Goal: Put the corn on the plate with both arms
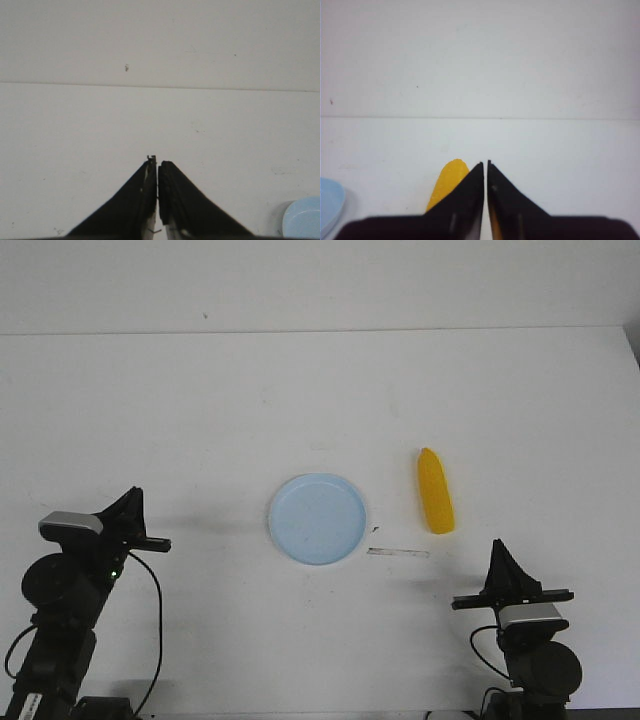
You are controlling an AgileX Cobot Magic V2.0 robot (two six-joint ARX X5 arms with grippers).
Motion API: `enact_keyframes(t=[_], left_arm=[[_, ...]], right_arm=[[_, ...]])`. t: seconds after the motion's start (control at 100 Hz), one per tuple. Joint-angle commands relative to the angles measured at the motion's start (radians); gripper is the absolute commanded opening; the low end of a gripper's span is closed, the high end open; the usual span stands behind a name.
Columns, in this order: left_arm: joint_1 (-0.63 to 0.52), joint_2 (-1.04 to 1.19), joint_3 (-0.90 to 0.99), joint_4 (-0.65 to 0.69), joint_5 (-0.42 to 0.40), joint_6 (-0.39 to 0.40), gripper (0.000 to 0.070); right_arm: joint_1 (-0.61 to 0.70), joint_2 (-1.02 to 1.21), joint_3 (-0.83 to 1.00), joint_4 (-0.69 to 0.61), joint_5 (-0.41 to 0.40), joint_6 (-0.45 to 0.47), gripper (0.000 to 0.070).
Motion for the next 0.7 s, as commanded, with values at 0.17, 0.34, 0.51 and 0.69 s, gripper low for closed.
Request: enact_keyframes(t=[0.17,0.34,0.51,0.69], left_arm=[[0.042,-0.145,-0.062,-0.062,-0.001,0.071,0.0004],[0.044,-0.267,-0.121,-0.082,-0.001,0.073,0.0004],[0.044,-0.372,-0.132,-0.13,-0.012,0.073,0.0003],[0.044,-0.413,-0.132,-0.181,-0.019,0.073,0.0002]], right_arm=[[0.001,0.001,-0.002,0.01,0.0,-0.005,0.0015],[0.001,0.001,-0.002,0.01,0.0,-0.005,0.0015],[0.001,0.001,-0.002,0.01,0.0,-0.005,0.0014],[0.001,0.001,-0.002,0.01,0.0,-0.005,0.0015]])
